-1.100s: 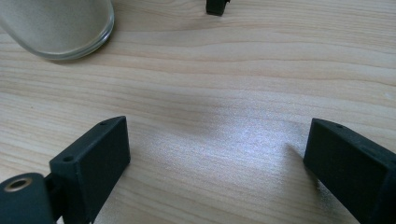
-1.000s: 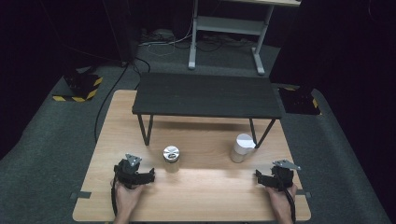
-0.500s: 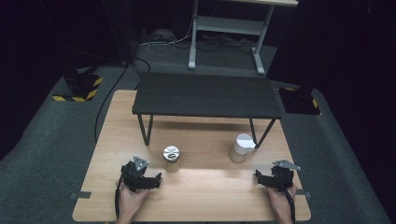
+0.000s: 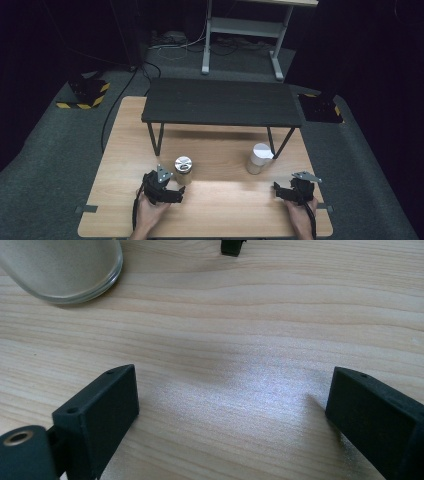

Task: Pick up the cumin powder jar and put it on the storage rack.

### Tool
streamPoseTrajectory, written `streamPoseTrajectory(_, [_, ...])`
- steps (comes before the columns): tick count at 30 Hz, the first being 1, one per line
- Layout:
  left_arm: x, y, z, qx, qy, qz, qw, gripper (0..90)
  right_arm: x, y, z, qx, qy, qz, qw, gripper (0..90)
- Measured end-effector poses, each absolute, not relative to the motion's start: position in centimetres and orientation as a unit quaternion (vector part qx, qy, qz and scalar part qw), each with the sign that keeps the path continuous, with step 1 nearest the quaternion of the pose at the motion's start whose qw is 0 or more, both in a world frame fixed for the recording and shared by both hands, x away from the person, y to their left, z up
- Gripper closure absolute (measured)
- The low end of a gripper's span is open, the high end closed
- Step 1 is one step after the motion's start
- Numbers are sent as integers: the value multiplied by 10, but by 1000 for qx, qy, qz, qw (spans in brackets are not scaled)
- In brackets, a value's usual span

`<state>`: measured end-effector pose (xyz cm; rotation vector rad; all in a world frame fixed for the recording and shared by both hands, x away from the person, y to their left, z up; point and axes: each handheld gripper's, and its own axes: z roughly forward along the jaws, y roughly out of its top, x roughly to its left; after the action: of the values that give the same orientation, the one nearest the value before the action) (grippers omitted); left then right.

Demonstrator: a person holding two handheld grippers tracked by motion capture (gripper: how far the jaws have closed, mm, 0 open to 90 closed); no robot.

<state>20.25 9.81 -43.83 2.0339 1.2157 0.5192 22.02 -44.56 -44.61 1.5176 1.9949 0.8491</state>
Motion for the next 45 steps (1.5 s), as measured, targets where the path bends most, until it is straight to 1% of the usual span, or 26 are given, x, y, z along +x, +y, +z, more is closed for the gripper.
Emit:
streamPoseTrajectory(10, [215,88,-435,790,457,195,359,11,220,-446,-446,556,731,312,245,67])
streamPoseTrajectory(20, [226,80,-436,786,461,191,366,33,220,-446,-446,555,731,312,245,71])
streamPoseTrajectory(32, [231,71,-433,784,464,210,354,141,220,-446,-446,555,731,313,245,72])
streamPoseTrajectory(45, [234,73,-433,788,454,201,364,280,220,-446,-446,555,731,313,245,72])
